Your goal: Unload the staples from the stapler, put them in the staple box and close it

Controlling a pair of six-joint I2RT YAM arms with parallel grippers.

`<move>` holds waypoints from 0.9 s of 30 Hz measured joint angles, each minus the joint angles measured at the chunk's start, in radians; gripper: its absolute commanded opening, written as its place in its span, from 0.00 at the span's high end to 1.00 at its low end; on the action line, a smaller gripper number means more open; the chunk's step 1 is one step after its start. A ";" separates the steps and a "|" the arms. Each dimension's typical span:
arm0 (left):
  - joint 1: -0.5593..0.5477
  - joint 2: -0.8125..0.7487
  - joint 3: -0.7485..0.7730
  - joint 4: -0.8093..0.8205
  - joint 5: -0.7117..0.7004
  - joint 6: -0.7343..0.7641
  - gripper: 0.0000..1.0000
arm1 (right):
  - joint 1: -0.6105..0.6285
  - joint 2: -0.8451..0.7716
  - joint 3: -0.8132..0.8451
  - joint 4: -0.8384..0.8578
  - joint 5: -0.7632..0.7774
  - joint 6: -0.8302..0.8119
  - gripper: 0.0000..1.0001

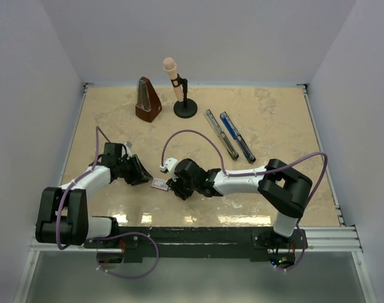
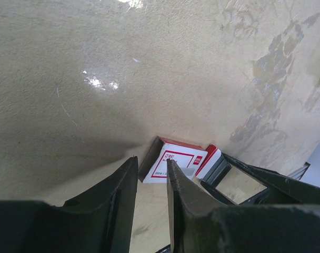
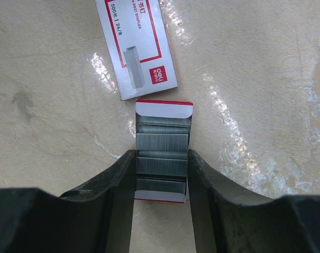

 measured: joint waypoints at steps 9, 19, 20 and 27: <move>-0.002 0.009 0.000 0.019 0.009 0.000 0.75 | 0.007 0.019 0.023 0.000 0.000 -0.007 0.61; -0.007 0.016 -0.001 0.029 0.016 0.000 0.71 | 0.011 0.024 0.032 -0.007 0.004 -0.006 0.61; -0.007 0.016 0.000 0.029 0.016 0.000 0.70 | 0.013 0.025 0.032 -0.007 0.004 -0.006 0.61; -0.008 0.016 0.000 0.017 0.004 -0.001 0.66 | 0.021 0.028 0.035 -0.008 0.018 -0.003 0.62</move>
